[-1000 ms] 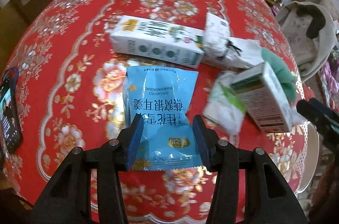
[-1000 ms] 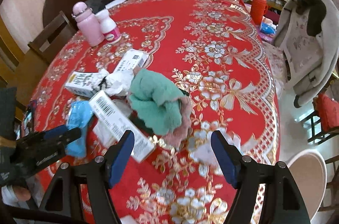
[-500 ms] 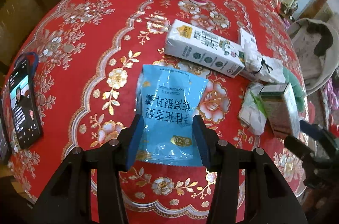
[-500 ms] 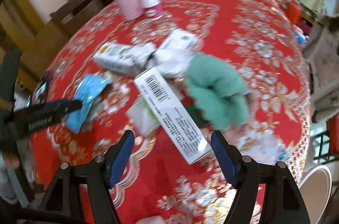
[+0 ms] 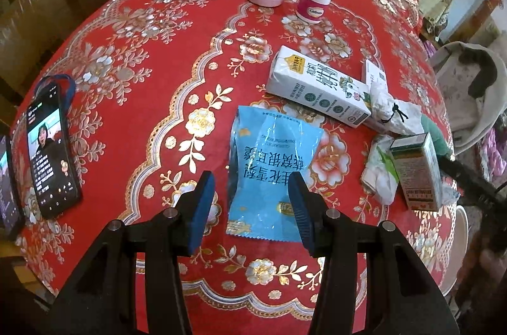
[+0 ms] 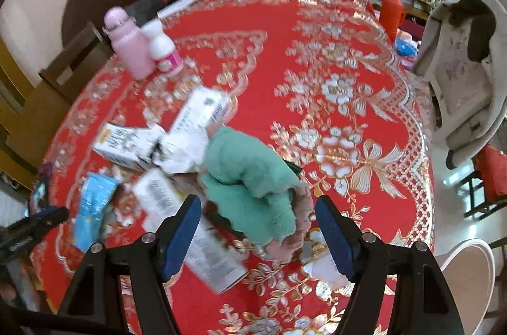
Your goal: Collect trash
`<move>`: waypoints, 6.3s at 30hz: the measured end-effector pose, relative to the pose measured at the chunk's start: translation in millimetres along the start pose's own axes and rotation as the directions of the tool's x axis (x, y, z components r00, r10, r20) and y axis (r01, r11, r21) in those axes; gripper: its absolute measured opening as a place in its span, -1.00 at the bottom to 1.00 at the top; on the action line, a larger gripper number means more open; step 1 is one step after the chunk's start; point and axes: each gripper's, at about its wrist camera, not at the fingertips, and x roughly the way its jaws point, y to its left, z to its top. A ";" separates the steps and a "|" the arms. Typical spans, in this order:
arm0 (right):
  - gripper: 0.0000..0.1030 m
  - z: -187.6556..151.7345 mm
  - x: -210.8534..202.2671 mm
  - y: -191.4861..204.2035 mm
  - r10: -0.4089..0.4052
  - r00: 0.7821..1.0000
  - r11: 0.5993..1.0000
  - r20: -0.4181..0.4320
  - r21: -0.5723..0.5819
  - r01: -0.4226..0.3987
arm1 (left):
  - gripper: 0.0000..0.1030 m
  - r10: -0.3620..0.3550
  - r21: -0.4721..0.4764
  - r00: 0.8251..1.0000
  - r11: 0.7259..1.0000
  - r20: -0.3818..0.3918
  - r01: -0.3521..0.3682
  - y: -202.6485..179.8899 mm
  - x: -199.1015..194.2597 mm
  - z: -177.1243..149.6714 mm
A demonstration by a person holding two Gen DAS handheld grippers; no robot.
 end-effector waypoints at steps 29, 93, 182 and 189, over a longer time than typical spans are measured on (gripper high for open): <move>0.56 -46.1 24.0 72.8 0.098 0.988 0.961 -0.117 -0.249 -0.124 | 0.09 -0.142 0.033 0.989 0.989 -0.049 0.144 -10.2 35.7 5.9; -0.12 -109.8 -121.2 -116.7 -0.031 0.992 0.978 0.123 0.207 0.005 | -0.18 -0.295 0.463 0.955 0.844 -0.024 0.272 -263.1 -35.1 -53.7; 0.13 -212.4 -144.0 -304.2 -0.137 0.990 0.839 -0.022 0.529 0.128 | 0.10 -0.412 0.487 0.827 0.671 -0.382 0.560 -432.7 -14.6 -154.6; 0.14 -205.6 -142.0 -289.3 -0.126 0.992 0.859 -0.020 0.498 0.119 | 0.10 -0.397 0.492 0.854 0.700 -0.336 0.518 -410.7 -23.1 -147.6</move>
